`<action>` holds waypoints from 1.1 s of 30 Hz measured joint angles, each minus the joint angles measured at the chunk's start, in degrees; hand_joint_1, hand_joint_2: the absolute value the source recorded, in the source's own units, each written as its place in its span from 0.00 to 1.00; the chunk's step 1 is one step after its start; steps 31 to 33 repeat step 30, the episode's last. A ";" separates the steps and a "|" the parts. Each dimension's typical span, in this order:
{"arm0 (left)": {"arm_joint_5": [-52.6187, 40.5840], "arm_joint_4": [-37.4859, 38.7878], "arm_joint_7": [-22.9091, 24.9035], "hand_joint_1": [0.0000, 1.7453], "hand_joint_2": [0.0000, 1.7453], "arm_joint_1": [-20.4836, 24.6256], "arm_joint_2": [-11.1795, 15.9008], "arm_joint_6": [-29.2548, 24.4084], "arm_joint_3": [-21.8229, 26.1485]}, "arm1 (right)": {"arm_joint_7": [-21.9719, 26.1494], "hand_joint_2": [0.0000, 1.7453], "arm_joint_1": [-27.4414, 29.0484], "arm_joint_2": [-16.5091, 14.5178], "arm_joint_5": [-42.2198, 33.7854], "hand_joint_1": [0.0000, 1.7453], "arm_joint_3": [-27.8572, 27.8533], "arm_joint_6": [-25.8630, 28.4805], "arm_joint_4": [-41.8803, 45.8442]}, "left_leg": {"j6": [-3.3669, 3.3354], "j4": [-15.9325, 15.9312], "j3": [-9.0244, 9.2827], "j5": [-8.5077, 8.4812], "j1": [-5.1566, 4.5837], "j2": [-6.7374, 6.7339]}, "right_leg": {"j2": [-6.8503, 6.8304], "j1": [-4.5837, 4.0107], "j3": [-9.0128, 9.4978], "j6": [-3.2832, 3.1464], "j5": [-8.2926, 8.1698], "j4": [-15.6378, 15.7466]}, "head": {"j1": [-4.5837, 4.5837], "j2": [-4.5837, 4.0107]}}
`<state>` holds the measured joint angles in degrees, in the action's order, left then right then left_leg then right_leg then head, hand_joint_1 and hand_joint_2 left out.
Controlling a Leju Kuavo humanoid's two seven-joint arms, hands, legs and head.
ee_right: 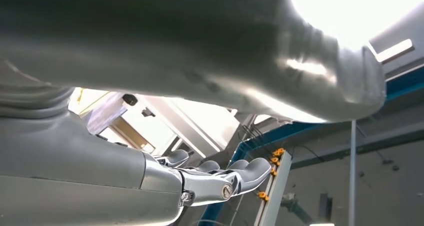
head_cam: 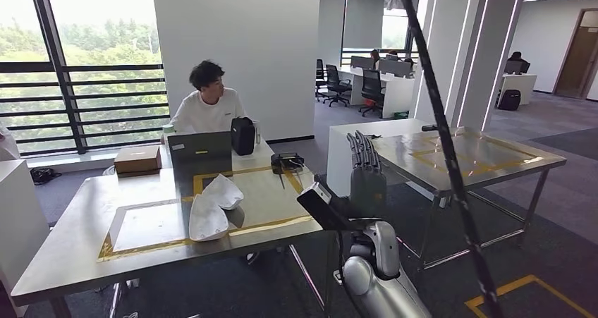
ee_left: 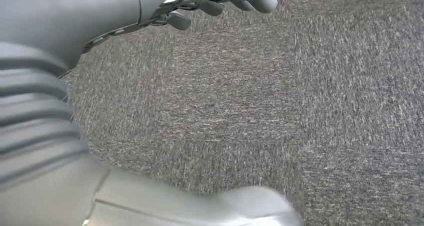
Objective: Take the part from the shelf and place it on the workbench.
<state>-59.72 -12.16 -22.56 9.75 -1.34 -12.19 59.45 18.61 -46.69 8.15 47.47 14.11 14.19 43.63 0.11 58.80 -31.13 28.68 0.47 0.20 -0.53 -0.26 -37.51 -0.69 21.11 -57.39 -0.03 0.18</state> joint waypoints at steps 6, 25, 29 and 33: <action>0.15 0.03 0.13 0.00 1.00 0.01 -0.27 -0.05 0.00 | -0.37 0.00 0.11 -0.73 -0.07 0.00 -0.02 0.99 -0.01 | -0.12 0.06 -0.22 -0.22 -0.04 0.00 | 0.04 0.00 -0.11 0.61 -0.57 0.28 | -0.03 0.00; 11.96 -1.59 6.96 0.00 1.00 -3.41 -0.32 -2.22 -11.98 | -5.17 0.00 14.40 -1.53 -10.01 0.00 -1.21 -2.05 -2.71 | 0.07 -0.07 -0.62 -0.26 -0.01 -0.07 | 0.08 -0.06 -0.82 0.63 -0.48 0.03 | 0.04 0.01; 16.56 -2.35 8.46 0.00 0.75 -4.81 -0.30 -0.87 -16.18 | -6.40 0.00 18.60 -1.91 -13.62 0.00 -1.71 -3.18 -4.23 | 0.13 -0.10 -0.69 -0.23 -0.01 -0.07 | 0.09 -0.06 -0.90 0.59 -0.42 0.00 | 0.04 -0.01; 17.13 -2.45 8.64 0.00 0.67 -4.99 -0.29 -0.70 -16.71 | -6.58 0.00 19.14 -1.97 -14.08 0.00 -1.76 -3.34 -4.42 | 0.14 -0.10 -0.71 -0.22 -0.01 -0.07 | 0.09 -0.06 -0.90 0.58 -0.41 0.00 | 0.05 -0.01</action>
